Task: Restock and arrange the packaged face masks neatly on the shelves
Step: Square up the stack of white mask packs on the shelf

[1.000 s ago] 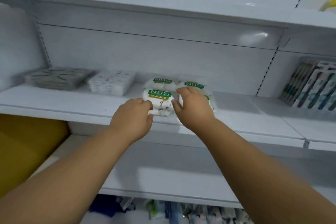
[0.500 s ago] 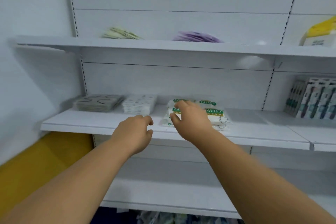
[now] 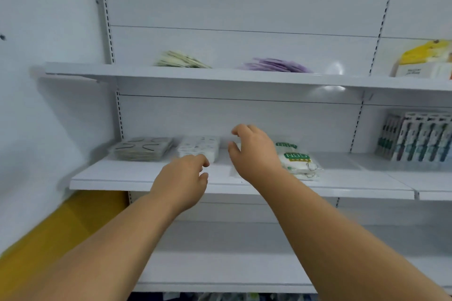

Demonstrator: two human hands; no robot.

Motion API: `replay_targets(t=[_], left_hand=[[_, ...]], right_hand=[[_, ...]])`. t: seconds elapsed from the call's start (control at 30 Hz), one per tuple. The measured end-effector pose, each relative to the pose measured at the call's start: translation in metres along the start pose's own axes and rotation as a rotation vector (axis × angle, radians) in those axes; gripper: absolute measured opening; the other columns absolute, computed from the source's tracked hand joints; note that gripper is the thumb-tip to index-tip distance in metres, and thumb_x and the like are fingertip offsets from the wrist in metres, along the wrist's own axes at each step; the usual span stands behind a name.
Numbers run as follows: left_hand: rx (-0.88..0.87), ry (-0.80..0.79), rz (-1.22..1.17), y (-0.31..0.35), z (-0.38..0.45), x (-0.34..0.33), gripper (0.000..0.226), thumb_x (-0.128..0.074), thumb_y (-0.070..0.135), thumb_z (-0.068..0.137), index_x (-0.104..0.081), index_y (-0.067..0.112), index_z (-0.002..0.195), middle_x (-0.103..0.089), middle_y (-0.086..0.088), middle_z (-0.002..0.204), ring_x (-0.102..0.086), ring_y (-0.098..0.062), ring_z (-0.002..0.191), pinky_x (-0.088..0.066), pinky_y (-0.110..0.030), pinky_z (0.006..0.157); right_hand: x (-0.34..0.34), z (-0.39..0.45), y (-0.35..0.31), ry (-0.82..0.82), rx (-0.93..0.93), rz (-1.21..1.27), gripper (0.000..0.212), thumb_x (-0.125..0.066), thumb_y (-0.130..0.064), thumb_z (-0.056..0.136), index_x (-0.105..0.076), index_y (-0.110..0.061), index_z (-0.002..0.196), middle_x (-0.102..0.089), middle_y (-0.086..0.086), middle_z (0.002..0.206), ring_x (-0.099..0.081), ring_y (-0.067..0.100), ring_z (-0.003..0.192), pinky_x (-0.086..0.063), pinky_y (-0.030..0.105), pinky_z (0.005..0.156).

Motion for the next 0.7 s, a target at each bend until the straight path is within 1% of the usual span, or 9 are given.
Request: replay_targets(t=[0.1,0.27,0.37,0.47,0.57,0.7], left_hand=[[0.022,0.046,-0.047,-0.004,0.019,0.008,0.028,-0.05,0.031,0.099,-0.056,0.03,0.127,-0.062,0.012,0.123,-0.057,-0.013,0.111,-0.046,-0.03,0.088],[0.039,0.103,-0.045,-0.016,0.055,0.025,0.03,-0.049,0.03,0.101,-0.054,0.027,0.13,-0.062,0.009,0.122,-0.058,-0.014,0.11,-0.048,-0.03,0.09],[0.035,0.126,-0.032,-0.034,0.077,0.036,0.031,-0.048,0.031,0.101,-0.054,0.027,0.131,-0.064,0.008,0.121,-0.06,-0.014,0.109,-0.051,-0.033,0.091],[0.051,0.159,-0.03,-0.062,0.098,0.05,0.031,-0.05,0.032,0.101,-0.053,0.028,0.131,-0.063,0.008,0.123,-0.059,-0.015,0.11,-0.052,-0.036,0.094],[0.016,0.206,-0.035,-0.088,0.12,0.063,0.032,-0.05,0.033,0.101,-0.053,0.03,0.132,-0.062,0.011,0.123,-0.057,-0.013,0.113,-0.05,-0.036,0.095],[-0.057,0.244,-0.056,-0.117,0.16,0.086,0.031,-0.05,0.033,0.1,-0.054,0.031,0.13,-0.061,0.014,0.121,-0.056,-0.011,0.111,-0.047,-0.03,0.091]], right_hand=[[0.007,0.033,-0.016,0.016,0.064,0.016,0.035,-0.047,-0.032,0.102,-0.051,-0.018,0.135,-0.057,0.002,0.132,-0.053,0.022,0.118,-0.044,0.04,0.1],[0.012,0.089,-0.045,0.077,0.163,0.059,0.035,-0.05,-0.031,0.101,-0.053,-0.016,0.132,-0.058,0.004,0.131,-0.053,0.024,0.119,-0.045,0.041,0.098],[0.004,0.118,-0.065,0.103,0.201,0.095,0.033,-0.052,-0.03,0.1,-0.053,-0.016,0.13,-0.057,0.003,0.127,-0.053,0.024,0.115,-0.046,0.041,0.095],[-0.012,0.145,-0.086,0.115,0.227,0.112,0.034,-0.052,-0.031,0.1,-0.052,-0.018,0.131,-0.056,0.001,0.128,-0.053,0.022,0.115,-0.046,0.041,0.096],[-0.026,0.174,-0.105,0.167,0.244,0.128,0.035,-0.054,-0.031,0.099,-0.053,-0.018,0.131,-0.056,0.0,0.129,-0.053,0.021,0.116,-0.047,0.04,0.096],[-0.031,0.224,-0.124,0.24,0.234,0.14,0.033,-0.057,-0.031,0.098,-0.054,-0.017,0.128,-0.056,0.0,0.124,-0.055,0.021,0.112,-0.048,0.038,0.094]])
Point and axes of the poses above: each hand's wrist, its own z-axis towards the middle knuckle, its own x-axis out of the back of the hand, y = z × x, the point moved 9 cm from there along z, towards the middle knuckle
